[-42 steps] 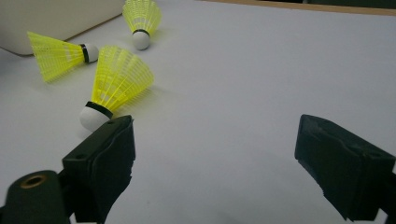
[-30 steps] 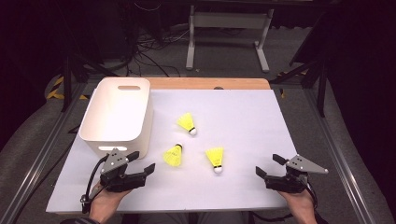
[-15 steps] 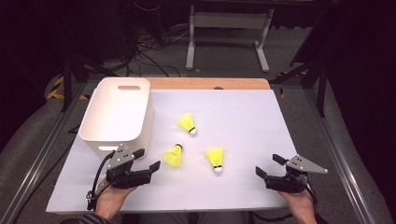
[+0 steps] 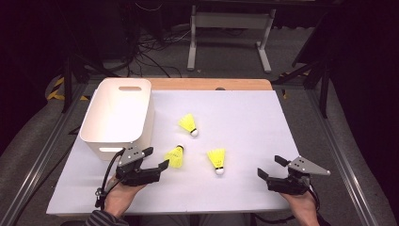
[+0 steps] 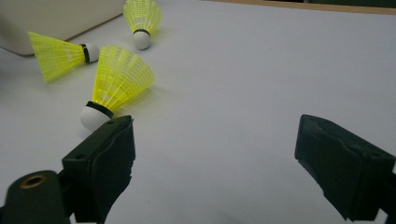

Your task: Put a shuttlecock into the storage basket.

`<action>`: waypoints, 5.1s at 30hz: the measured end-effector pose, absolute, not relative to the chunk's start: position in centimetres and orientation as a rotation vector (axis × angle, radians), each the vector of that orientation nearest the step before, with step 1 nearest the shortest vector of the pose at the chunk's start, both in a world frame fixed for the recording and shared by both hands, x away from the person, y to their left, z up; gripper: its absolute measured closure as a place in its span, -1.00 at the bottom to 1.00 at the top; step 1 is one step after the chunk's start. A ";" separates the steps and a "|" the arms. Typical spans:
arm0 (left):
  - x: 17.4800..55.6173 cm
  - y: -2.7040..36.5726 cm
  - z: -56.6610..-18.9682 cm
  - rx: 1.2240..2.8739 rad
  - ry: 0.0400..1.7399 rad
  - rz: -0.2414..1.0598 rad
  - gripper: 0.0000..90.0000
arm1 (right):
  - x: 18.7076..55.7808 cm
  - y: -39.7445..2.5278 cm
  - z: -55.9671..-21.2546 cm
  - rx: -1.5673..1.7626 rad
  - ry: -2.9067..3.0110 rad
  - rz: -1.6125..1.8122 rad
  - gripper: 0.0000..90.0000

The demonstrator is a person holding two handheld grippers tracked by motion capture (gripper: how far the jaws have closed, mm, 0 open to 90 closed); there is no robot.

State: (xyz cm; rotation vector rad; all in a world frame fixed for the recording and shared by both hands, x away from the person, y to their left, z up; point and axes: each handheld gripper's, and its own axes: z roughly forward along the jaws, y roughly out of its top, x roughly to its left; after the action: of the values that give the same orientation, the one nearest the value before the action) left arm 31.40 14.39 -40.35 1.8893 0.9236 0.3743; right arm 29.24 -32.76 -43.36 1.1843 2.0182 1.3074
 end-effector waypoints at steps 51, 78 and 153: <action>35.6 11.4 -40.5 2.266 1.157 0.255 -0.18 | 29.3 -32.7 -43.4 1.179 2.031 1.306 -0.72; 37.4 9.4 -42.1 2.354 1.215 0.281 -0.08 | 29.3 -32.7 -43.4 1.175 2.038 1.305 -0.72; 38.6 9.1 -42.2 2.383 1.191 0.167 0.99 | 29.4 -32.5 -43.5 1.165 2.053 1.308 -0.72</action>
State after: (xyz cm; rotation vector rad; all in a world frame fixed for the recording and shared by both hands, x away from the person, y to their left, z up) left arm 38.56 9.07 -42.25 2.3834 1.1909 0.1667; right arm 29.40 -32.53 -43.46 1.1650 2.0530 1.3078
